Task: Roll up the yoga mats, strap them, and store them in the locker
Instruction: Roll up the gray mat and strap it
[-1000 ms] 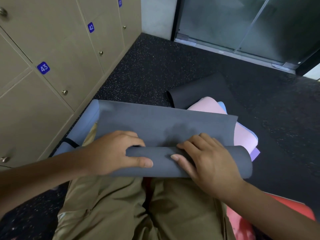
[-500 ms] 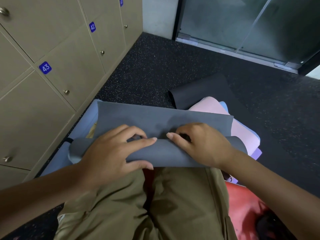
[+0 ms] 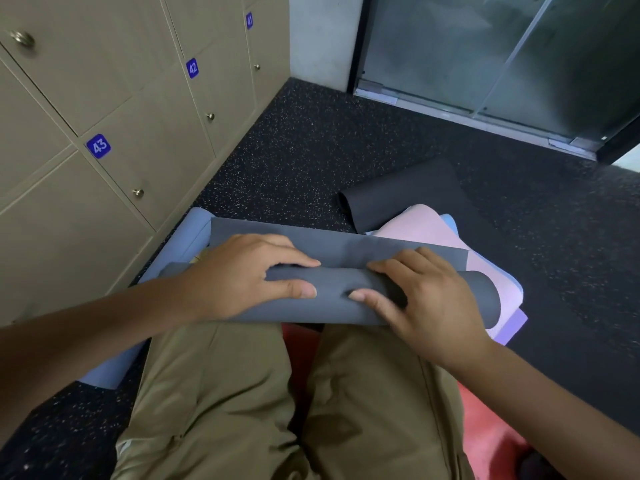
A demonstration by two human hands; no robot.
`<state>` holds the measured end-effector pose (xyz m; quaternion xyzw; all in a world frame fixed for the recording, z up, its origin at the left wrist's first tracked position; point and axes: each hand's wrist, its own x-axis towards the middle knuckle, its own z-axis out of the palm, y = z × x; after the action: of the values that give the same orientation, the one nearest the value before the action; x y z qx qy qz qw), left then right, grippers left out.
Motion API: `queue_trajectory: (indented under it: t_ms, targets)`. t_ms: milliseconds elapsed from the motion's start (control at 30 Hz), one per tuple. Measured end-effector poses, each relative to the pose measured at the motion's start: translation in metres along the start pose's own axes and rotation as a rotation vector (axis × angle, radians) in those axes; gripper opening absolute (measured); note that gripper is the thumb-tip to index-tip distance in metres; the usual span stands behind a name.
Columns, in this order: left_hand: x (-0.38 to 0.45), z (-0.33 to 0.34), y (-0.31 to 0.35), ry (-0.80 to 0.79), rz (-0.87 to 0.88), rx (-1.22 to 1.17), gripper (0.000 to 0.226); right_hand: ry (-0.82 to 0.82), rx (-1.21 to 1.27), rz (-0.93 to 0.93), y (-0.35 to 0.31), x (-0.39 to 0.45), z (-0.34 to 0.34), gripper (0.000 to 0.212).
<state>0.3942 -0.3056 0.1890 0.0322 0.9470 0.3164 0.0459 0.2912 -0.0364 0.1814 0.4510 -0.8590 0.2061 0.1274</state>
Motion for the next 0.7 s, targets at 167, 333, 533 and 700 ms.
queue_trajectory:
  t_ms: [167,333,533,700]
  targets:
    - [-0.003,0.012,0.012,0.365,0.137,0.131,0.042,-0.162,0.117,0.107,0.010,0.026,-0.001,0.067]
    - [-0.012,0.035,0.020,0.527,0.232,0.360,0.052,-0.328,0.216,0.223,0.019,0.052,-0.002,0.062]
    - [0.003,0.039,0.007,0.449,0.116,0.289,0.087,-0.141,0.069,0.140,0.028,0.060,0.018,0.053]
    - [0.020,0.025,0.002,0.260,0.002,0.253,0.100,0.044,-0.129,0.012,0.039,0.043,0.016,0.051]
